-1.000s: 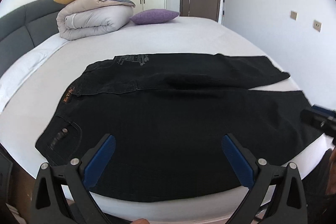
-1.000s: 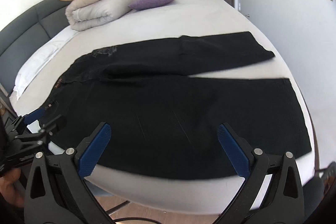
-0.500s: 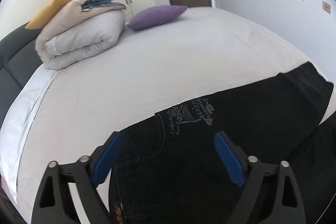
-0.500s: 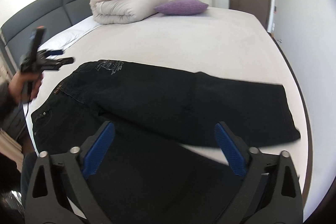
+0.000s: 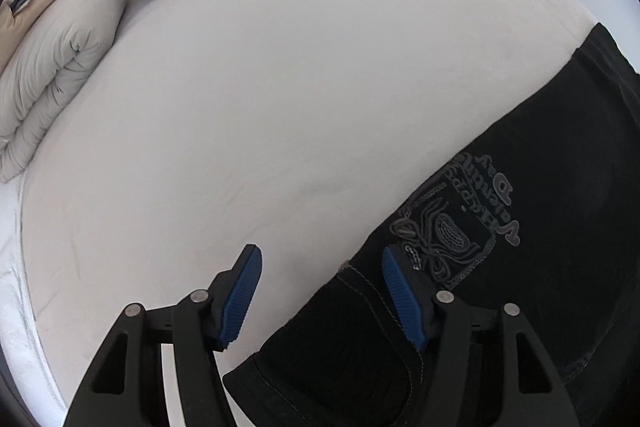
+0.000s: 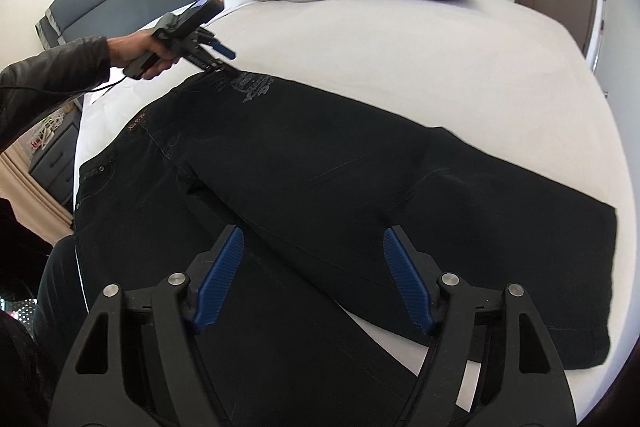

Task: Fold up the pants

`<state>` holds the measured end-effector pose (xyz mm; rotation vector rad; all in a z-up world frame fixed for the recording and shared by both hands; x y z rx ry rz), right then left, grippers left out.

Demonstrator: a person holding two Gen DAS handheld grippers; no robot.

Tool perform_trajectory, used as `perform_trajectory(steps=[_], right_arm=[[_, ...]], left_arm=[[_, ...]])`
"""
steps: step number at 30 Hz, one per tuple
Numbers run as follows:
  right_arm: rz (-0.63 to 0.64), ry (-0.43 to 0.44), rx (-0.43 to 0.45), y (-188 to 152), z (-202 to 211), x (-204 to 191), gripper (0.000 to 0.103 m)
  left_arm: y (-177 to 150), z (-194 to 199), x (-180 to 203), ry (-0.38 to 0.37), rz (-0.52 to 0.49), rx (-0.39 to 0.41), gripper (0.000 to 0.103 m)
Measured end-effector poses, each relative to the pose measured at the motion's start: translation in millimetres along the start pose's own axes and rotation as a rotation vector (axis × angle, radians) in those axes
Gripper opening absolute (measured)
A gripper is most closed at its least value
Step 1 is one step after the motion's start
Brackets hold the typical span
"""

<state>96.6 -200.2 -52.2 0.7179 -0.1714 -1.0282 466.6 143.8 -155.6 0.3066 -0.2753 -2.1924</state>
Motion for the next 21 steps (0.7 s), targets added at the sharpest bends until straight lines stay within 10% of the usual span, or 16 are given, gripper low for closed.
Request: perform_trajectory(steps=[7,11,15,21], right_arm=[[0.027,0.043,-0.029,-9,-11,-16,0.071],[0.042,0.042,-0.033,-1,-12,-17,0.071],[0.042,0.049,-0.018,21,-11,-20,0.071],[0.112,0.040,0.011,63,-16,-35,0.066]], left_arm=[[-28,-14,11,-0.061,-0.005,-0.054,0.063],[-42,-3,29,-0.075,-0.018,-0.040,0.030],[-57,8,48,-0.015,-0.054,-0.036,0.012],[-84,62,65,0.093,-0.014,0.124,0.010]])
Point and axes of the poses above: each gripper's, at about its wrist camera, not at the fingertips, and z roughly against the way its jaws point, x to its right, y to its top, the point moved 8 cm from there along -z, roughly the way its jaws point
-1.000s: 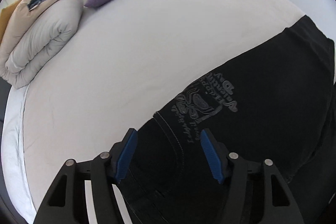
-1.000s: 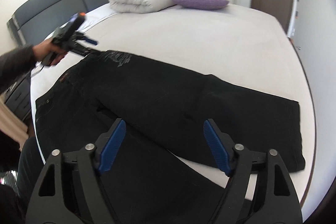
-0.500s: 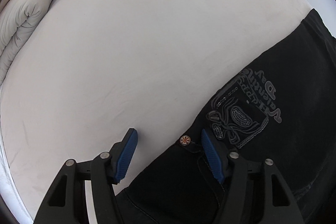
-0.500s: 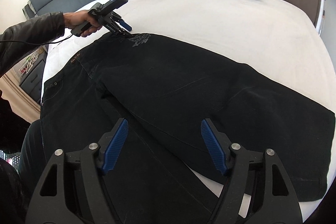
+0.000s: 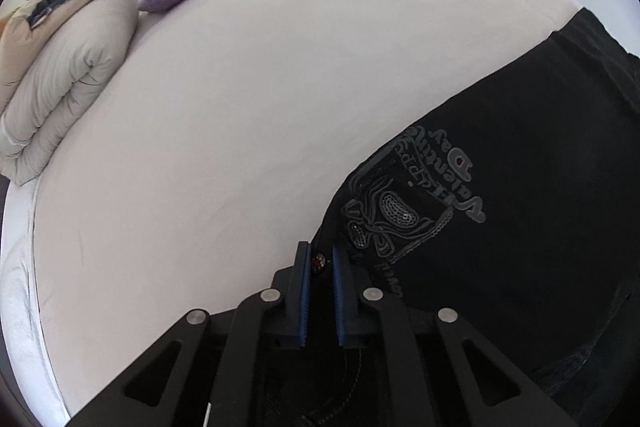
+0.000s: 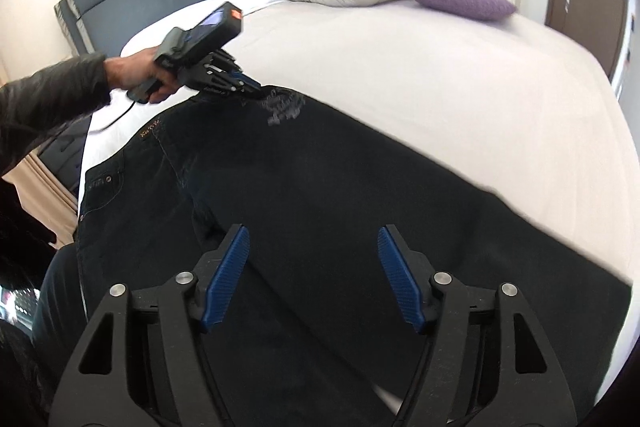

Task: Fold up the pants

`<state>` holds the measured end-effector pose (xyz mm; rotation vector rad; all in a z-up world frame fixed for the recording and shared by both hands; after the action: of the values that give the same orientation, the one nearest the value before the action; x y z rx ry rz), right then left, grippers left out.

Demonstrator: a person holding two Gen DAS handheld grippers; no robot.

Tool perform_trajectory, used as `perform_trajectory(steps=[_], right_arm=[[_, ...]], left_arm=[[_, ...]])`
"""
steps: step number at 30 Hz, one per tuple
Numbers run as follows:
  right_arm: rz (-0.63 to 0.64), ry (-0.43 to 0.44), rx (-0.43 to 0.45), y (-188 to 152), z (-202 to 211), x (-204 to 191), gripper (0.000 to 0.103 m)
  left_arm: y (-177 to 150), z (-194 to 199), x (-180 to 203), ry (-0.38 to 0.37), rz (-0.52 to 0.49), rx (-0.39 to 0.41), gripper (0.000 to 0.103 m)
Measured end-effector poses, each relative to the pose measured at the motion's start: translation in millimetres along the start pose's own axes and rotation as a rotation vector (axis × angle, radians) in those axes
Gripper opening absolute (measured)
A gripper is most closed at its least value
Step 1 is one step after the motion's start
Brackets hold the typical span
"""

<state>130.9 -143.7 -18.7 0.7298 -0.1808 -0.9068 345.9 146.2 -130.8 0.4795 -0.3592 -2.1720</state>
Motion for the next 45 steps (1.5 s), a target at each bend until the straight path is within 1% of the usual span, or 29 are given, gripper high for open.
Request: perform_trajectory(steps=[1,2,4,5,6,7,8,9,13,15,17,18,19,21,22,25,26,28,29,31,34,35,36,38,41,45], right_arm=[[0.013,0.005,0.002,9,-3,-1,0.066],[0.026,0.006,0.003,19,-7,-2,0.066],[0.057,0.003,0.003,46,-21,-4,0.066],[0.065,0.007,0.003,56,-27,-6,0.066],[0.082,0.008,0.002,69,-35,-8,0.066],[0.104,0.002,0.001,79,-43,-12,0.066],[0.130,-0.002,-0.001,89,-53,-18,0.066],[0.158,-0.006,-0.006,100,-65,-26,0.066],[0.240,-0.007,-0.050,122,-104,-56,0.066],[0.295,-0.026,-0.085,127,-123,-68,0.059],[0.307,-0.041,-0.118,131,-137,-72,0.045],[0.301,-0.048,-0.130,134,-142,-73,0.042],[0.299,-0.053,-0.135,136,-145,-72,0.035],[0.295,-0.067,-0.151,138,-148,-70,0.033],[0.295,-0.069,-0.157,138,-152,-72,0.030],[0.312,-0.077,-0.169,139,-153,-78,0.010],[0.322,-0.074,-0.166,141,-151,-81,0.008],[0.375,-0.075,-0.155,143,-145,-97,0.006],[0.426,-0.088,-0.151,141,-141,-105,0.006],[0.593,-0.158,-0.142,133,-134,-129,0.005],[0.970,-0.335,-0.123,109,-135,-168,0.005],[1.138,-0.408,-0.113,93,-137,-182,0.005],[1.284,-0.453,-0.109,74,-139,-198,0.004],[1.476,-0.468,-0.096,41,-141,-221,0.004],[1.634,-0.469,-0.091,5,-139,-246,0.004],[1.749,-0.468,-0.116,-21,-140,-262,0.004]], left_arm=[[3,12,5,0.016,0.010,0.037,0.010],[-3,28,10,0.034,0.013,0.072,0.010],[-4,41,28,0.074,-0.005,0.120,0.010],[-4,52,35,0.083,-0.009,0.144,0.010],[-11,66,42,0.083,-0.004,0.175,0.010],[-2,69,46,0.086,-0.001,0.189,0.010],[-6,78,51,0.089,0.001,0.209,0.010],[1,81,54,0.088,0.006,0.220,0.010],[-8,84,60,0.082,0.004,0.241,0.010],[-3,80,52,0.076,0.002,0.248,0.010],[-4,82,47,0.066,0.013,0.263,0.010],[-1,80,38,0.060,0.023,0.271,0.010],[0,80,33,0.056,0.032,0.278,0.010],[-3,84,34,0.055,0.035,0.289,0.010],[-4,85,34,0.053,0.035,0.291,0.010],[-8,90,38,0.056,0.038,0.295,0.010],[-9,92,35,0.057,0.043,0.296,0.010],[-12,96,31,0.054,0.054,0.302,0.010],[-14,100,30,0.054,0.057,0.305,0.010],[-19,106,32,0.058,0.058,0.308,0.010],[-32,116,40,0.071,0.037,0.301,0.010],[-39,119,43,0.073,0.027,0.294,0.010],[-45,121,48,0.073,0.019,0.290,0.010],[-61,127,63,0.071,-0.012,0.281,0.010],[-86,133,86,0.112,-0.071,0.258,0.010],[-118,143,117,0.156,-0.163,0.250,0.010]])
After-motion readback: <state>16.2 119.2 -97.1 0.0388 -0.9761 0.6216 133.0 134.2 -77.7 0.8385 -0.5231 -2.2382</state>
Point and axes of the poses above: each gripper's, at about its wrist camera, not at the fingertips, and z roughly against the way its jaws point, x to its right, y to its top, the point moved 8 cm from there along -z, roughly the way its jaws point
